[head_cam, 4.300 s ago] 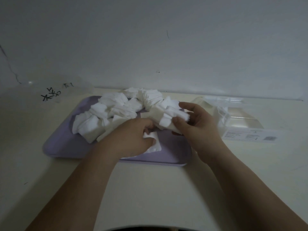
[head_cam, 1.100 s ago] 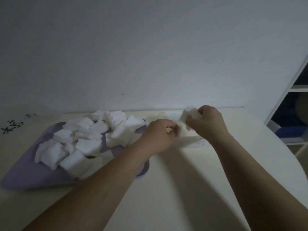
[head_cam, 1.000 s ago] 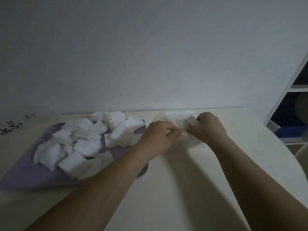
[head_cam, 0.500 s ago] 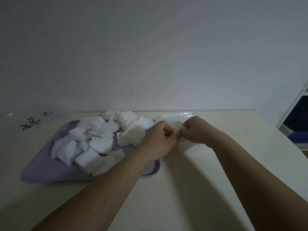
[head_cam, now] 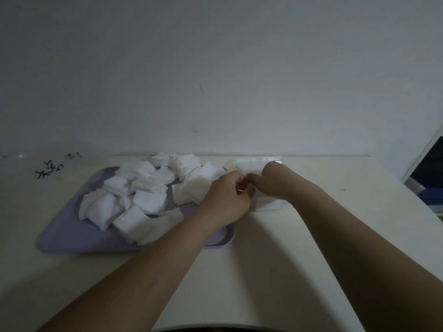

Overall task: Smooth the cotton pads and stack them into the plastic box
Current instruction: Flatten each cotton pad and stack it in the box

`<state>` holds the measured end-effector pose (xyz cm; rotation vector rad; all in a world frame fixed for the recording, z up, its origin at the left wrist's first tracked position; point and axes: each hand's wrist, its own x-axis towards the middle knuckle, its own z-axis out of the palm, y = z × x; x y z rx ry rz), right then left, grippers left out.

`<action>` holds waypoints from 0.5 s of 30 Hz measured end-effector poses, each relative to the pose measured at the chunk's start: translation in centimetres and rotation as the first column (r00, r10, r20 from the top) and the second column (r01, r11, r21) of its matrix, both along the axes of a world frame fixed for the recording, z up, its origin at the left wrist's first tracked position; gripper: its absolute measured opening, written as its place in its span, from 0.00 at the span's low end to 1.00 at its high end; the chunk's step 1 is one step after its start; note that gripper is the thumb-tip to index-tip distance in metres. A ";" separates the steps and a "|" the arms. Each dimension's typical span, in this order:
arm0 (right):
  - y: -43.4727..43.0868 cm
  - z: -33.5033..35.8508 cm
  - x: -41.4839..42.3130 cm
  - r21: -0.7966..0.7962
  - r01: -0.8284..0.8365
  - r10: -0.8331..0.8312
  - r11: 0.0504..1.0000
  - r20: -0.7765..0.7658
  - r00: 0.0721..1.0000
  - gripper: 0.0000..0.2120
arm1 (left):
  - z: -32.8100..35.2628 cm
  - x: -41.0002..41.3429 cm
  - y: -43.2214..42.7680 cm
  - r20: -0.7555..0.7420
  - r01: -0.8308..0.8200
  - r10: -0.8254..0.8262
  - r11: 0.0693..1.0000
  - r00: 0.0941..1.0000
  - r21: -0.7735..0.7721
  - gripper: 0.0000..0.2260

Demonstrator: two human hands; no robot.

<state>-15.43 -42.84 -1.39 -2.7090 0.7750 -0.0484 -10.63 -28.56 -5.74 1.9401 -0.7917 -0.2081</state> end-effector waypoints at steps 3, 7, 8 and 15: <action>0.3 -0.5 0.5 -0.031 0.025 -0.026 0.999 -0.046 0.999 0.22 | 0.0 0.1 0.2 -0.038 0.009 -0.009 1.000 0.999 -0.015 0.04; 1.4 0.0 0.2 -0.141 0.009 -0.033 0.990 -0.172 0.984 0.11 | 0.2 -0.1 0.9 -0.005 0.019 -0.019 0.999 1.000 0.036 0.09; 1.9 0.4 0.0 -0.170 0.023 -0.056 0.985 -0.192 0.980 0.12 | 0.4 -0.1 1.1 0.011 0.019 -0.019 0.999 1.000 0.047 0.10; 3.4 1.1 -0.5 -0.288 0.105 -0.109 0.952 0.001 0.994 0.27 | 1.3 0.1 5.2 0.056 -0.044 0.043 0.999 0.998 0.026 0.06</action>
